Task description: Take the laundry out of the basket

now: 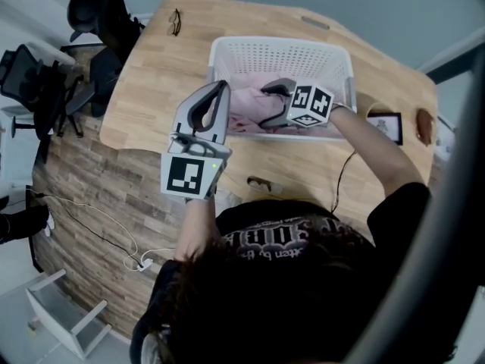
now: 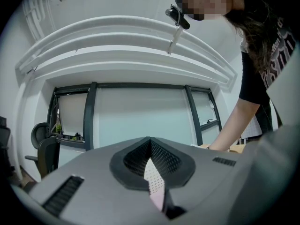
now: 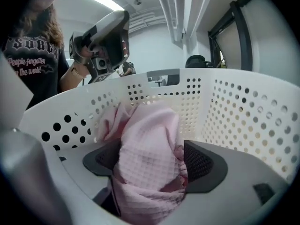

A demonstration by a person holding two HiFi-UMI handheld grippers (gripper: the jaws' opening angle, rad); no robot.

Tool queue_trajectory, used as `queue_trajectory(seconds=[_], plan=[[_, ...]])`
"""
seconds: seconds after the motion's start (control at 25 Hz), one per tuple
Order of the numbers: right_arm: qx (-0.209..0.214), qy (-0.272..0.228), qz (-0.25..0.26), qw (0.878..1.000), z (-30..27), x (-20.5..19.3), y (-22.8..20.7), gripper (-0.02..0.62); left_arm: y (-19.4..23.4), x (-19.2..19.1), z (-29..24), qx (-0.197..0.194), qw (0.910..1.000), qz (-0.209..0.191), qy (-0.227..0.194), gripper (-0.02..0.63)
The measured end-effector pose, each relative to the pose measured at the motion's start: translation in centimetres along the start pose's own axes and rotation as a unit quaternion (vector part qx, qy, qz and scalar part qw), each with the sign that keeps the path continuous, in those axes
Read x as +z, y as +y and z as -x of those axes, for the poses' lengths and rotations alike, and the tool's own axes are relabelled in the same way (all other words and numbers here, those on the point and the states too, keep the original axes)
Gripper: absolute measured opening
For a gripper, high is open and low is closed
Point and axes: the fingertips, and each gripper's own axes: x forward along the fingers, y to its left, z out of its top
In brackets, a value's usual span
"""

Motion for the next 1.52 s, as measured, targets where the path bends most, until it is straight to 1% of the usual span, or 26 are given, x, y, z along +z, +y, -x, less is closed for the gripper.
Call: queue_trajectory(seconds=[0.08, 0.16, 0.4, 0.52, 0.6, 0.68, 0.8, 1.0, 1.08, 1.32, 1.52], plan=[[-0.001, -0.007, -0.019, 1.0, -0.3, -0.7, -0.1, 0.411, 0.0, 0.0, 0.0, 0.0, 1.0, -0.001, 0.0, -0.003], [-0.004, -0.009, -0.022, 1.0, -0.3, -0.9, 0.0, 0.411, 0.0, 0.1, -0.1, 0.001, 1.0, -0.001, 0.0, -0.003], [-0.013, -0.008, 0.01, 1.0, -0.6, -0.9, 0.3, 0.401, -0.2, 0.0, -0.1, 0.003, 1.0, -0.001, -0.001, -0.003], [-0.003, -0.004, 0.049, 0.999, -0.8, -0.7, 1.2, 0.332, -0.1, 0.0, 0.0, 0.005, 1.0, 0.001, -0.002, -0.003], [0.0, 0.0, 0.069, 0.998, -0.8, -0.4, 1.5, 0.302, -0.1, 0.1, 0.1, 0.006, 1.0, 0.001, -0.003, -0.003], [-0.002, 0.001, 0.079, 0.997, -0.8, -0.2, 1.5, 0.275, 0.1, 0.1, 0.3, 0.009, 1.0, 0.001, -0.003, -0.003], [-0.006, 0.003, 0.085, 0.996, -0.6, 0.1, 1.4, 0.212, 0.4, 0.2, 0.7, 0.017, 0.9999, 0.001, -0.003, -0.003], [-0.019, -0.007, 0.074, 0.997, -0.2, 1.1, 0.8, 0.14, 0.8, 0.2, 1.4, 0.027, 0.9996, 0.001, -0.004, -0.003], [-0.027, -0.012, 0.068, 0.997, 0.0, 1.6, 0.6, 0.123, 0.7, 0.2, 1.6, 0.029, 0.9996, 0.0, -0.005, -0.003], [-0.049, -0.024, 0.051, 0.997, 0.9, 2.4, 0.2, 0.11, 0.2, 0.4, 1.9, 0.026, 0.9996, 0.001, -0.008, -0.003], [-0.08, -0.033, 0.037, 0.996, 1.8, 3.3, 0.0, 0.104, -0.3, 0.7, 1.7, 0.013, 0.9998, -0.001, -0.012, -0.003]])
